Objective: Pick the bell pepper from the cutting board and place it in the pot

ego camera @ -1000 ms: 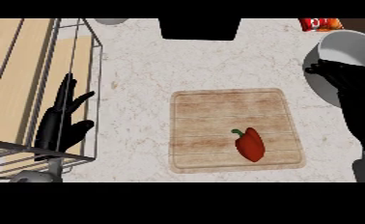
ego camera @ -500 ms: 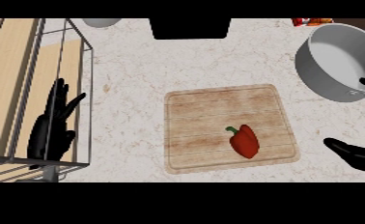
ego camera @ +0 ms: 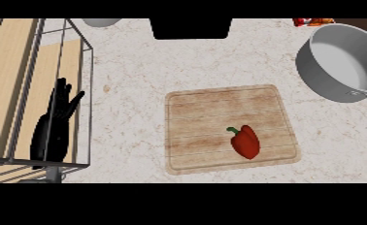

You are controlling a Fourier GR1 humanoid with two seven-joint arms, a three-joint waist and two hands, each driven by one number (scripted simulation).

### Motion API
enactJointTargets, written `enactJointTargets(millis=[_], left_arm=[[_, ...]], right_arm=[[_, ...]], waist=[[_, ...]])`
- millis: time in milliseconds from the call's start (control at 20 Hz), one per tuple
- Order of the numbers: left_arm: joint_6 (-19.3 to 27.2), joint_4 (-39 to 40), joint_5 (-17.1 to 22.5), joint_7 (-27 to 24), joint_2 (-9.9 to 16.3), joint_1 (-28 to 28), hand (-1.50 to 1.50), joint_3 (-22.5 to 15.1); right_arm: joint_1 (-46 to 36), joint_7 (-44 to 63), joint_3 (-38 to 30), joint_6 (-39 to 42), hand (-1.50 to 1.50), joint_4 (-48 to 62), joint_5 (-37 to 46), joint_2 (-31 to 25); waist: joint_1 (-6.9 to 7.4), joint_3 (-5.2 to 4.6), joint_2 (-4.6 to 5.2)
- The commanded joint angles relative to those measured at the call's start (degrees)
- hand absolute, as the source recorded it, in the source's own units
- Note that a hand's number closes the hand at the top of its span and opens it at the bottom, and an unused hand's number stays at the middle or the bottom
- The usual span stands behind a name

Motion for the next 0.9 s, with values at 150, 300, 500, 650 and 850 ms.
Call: enactJointTargets(millis=[150,300,500,650,850], left_arm=[[-2.6,-2.8,0.6,1.3,-2.0,-2.0,0.0,-3.0],[-2.2,-1.9,-0.7,-0.8,-4.6,-0.5,0.0,-4.7],[-2.0,-3.8,-1.4,1.5,-4.0,-2.2,0.0,-3.5],[-2.4,-1.9,-2.0,1.3,-5.8,-2.9,0.0,-4.5],[-5.4,-2.7,-0.7,1.7,-3.8,-2.4,0.0,-1.9]], right_arm=[[7.5,11.3,2.1,0.5,-1.5,-6.2,18.4,-9.8],[8.4,19.5,5.4,-1.5,-1.5,-10.3,26.7,-8.9],[7.9,29.6,13.5,-1.1,-1.5,-15.6,34.0,-4.3],[4.5,35.3,20.5,-0.3,-1.5,-14.8,39.6,-0.8],[0.3,39.2,22.6,1.5,-1.5,-11.0,43.6,1.2]], waist=[[0.11,-0.08,0.1],[0.71,-0.07,0.2],[1.15,0.06,0.11],[1.36,0.08,0.21],[1.42,0.1,0.16]])
